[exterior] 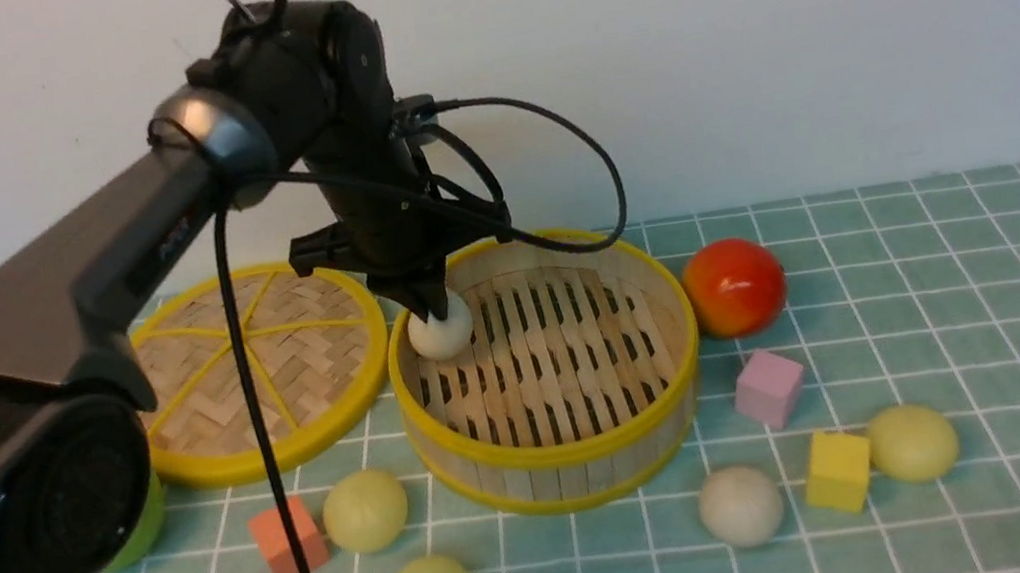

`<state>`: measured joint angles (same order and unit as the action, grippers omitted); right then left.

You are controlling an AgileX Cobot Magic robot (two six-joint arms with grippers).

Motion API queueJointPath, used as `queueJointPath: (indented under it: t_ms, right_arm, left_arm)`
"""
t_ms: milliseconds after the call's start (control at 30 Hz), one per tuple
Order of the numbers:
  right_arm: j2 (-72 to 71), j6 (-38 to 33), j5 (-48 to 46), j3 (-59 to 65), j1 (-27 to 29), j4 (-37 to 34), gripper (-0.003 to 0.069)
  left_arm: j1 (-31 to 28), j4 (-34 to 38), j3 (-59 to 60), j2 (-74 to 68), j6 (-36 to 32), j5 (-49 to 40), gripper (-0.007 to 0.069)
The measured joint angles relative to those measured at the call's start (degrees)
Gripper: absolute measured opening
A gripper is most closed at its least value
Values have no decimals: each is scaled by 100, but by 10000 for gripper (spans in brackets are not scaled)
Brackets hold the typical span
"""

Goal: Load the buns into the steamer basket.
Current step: Use the left arm to put the steamed stuffed bun into the steamer, then use the left arm to grab a steamed stuffed bun

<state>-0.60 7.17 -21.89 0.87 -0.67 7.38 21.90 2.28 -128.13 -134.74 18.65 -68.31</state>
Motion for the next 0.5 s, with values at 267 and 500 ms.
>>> queueJointPath:
  t_ms: [267, 500]
  right_arm:
    - [0, 0, 0, 0, 0, 0, 238]
    - [0, 0, 0, 0, 0, 0, 238]
  left_arm:
    - [0, -34, -7, -105, 229, 101, 120]
    - [0, -48, 0, 521, 35, -228, 381]
